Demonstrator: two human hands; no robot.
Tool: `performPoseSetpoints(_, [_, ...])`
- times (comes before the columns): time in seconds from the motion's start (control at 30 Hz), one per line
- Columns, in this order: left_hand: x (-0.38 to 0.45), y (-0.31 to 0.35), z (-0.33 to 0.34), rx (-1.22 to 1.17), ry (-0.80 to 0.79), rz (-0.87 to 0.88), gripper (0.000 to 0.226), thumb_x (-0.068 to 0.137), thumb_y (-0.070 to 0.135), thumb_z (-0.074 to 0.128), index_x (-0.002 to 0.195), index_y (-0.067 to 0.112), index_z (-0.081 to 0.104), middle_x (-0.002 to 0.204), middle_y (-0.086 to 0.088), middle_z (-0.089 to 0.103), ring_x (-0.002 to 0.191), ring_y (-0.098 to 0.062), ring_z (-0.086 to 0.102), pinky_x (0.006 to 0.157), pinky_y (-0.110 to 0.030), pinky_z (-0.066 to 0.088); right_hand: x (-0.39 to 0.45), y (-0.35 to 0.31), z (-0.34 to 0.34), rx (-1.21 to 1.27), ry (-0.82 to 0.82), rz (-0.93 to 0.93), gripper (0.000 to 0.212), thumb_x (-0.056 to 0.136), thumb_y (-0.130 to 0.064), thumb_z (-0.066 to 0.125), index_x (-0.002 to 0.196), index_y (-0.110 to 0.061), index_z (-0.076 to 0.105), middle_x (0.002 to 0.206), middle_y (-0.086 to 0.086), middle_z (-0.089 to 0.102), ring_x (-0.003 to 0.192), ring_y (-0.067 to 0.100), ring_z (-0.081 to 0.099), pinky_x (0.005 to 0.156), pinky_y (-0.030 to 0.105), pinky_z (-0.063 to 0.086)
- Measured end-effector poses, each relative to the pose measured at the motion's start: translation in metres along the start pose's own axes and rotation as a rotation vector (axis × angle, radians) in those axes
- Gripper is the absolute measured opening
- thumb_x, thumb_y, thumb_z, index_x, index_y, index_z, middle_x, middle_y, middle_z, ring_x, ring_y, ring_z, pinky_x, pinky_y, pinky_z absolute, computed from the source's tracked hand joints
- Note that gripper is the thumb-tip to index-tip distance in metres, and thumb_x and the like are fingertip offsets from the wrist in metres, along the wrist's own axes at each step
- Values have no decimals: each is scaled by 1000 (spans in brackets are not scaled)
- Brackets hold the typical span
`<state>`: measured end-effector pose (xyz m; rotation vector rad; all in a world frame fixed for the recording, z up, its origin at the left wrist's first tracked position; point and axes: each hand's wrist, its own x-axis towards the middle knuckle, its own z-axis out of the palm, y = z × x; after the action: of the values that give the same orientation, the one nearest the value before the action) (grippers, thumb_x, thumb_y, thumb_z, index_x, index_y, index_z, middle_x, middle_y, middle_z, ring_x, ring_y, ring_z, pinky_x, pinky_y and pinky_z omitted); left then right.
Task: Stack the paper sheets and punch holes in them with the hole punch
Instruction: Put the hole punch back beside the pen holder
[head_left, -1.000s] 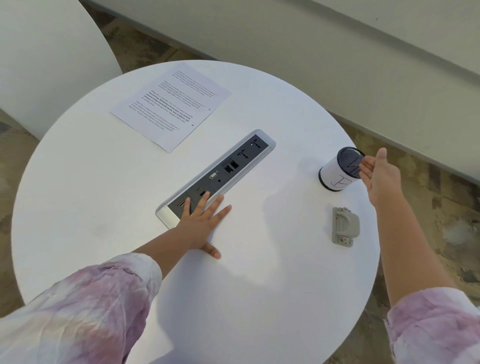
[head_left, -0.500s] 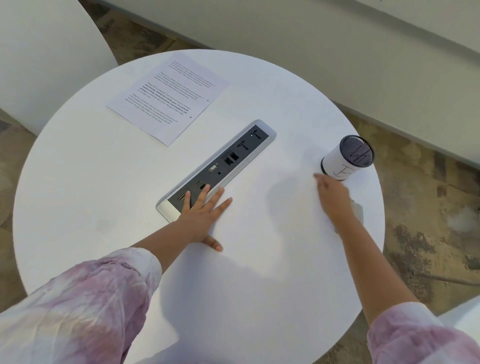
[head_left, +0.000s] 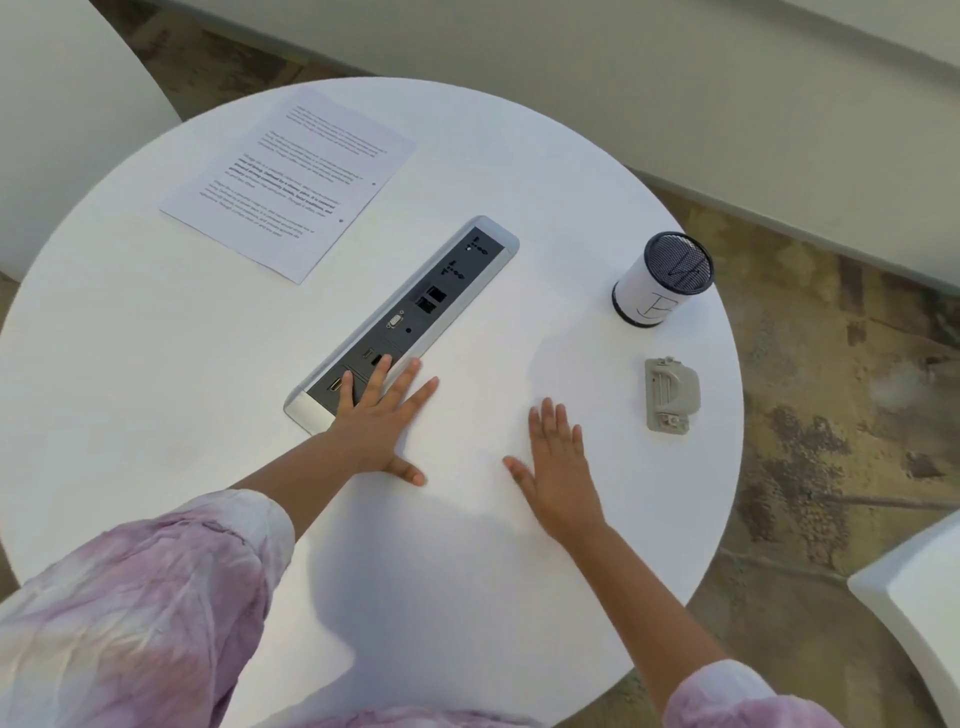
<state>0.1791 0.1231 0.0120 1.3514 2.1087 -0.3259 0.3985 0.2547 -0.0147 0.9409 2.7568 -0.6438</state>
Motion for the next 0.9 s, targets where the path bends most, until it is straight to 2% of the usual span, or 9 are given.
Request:
performPoseSetpoints(0.1, [0,0,0,-1,4,1,125,58,79,57,141,34,-25,149,5,-36,135,-29,-35,108,-62,-10,-6,-5,-15,591,92,182,57,97,-46,21,148,-24,6,153,-16,8,143,6,6,119,29,6])
performPoseSetpoints(0.17, [0,0,0,-3,2,0,125,58,78,57,141,34,-25,149,5,-36,135,-29,-36,108,-62,-10,-6,-6,-30,1037,215,315,47,100,-30,28,146,-29,17,150,-12,28,137,4,31,114,26,22])
performPoseSetpoints(0.23, [-1,0,0,-1,2,0,125,58,79,57,141,34,-25,149,5,-37,135,-29,-36,107,-62,-10,-6,-2,-38,1268,280,379,44,101,-25,28,144,-29,21,144,-8,40,128,3,44,106,22,28])
performPoseSetpoints(0.4, [1,0,1,8,11,-3,125,57,79,57,141,34,-25,149,5,-36,136,-29,-35,108,-62,-9,-3,9,-39,1454,307,429,44,99,-16,29,143,-24,25,136,-3,48,124,7,49,96,21,36])
performPoseSetpoints(0.6, [1,-1,1,4,5,-3,125,58,79,57,140,35,-26,149,5,-37,135,-29,-36,107,-62,-11,1,12,-44,1563,408,503,40,99,-26,35,138,-12,34,130,9,52,116,18,56,101,28,39])
performPoseSetpoints(0.67, [0,-1,2,14,20,-3,124,58,79,56,140,35,-26,149,5,-36,136,-29,-35,108,-62,-10,4,12,-50,1501,443,572,37,99,-22,38,134,-8,40,127,14,54,111,23,58,95,30,46])
performPoseSetpoints(0.73, [0,-3,4,25,43,5,123,58,81,54,139,36,-27,150,5,-35,136,-29,-34,108,-61,-9,6,13,-51,1258,467,579,31,97,-20,42,127,-12,48,123,11,56,109,23,58,90,27,47])
performPoseSetpoints(0.83, [0,-5,5,42,63,18,120,59,83,50,132,36,-33,150,4,-34,137,-29,-32,109,-61,-9,5,16,-44,458,373,382,37,94,-31,43,128,-19,50,138,3,47,124,23,45,103,26,30])
performPoseSetpoints(0.9, [0,-5,4,63,41,19,120,60,82,49,137,34,-29,149,4,-36,137,-30,-31,109,-61,-7,3,12,-32,115,214,261,67,87,-57,24,140,-18,36,154,5,25,141,29,23,114,35,16])
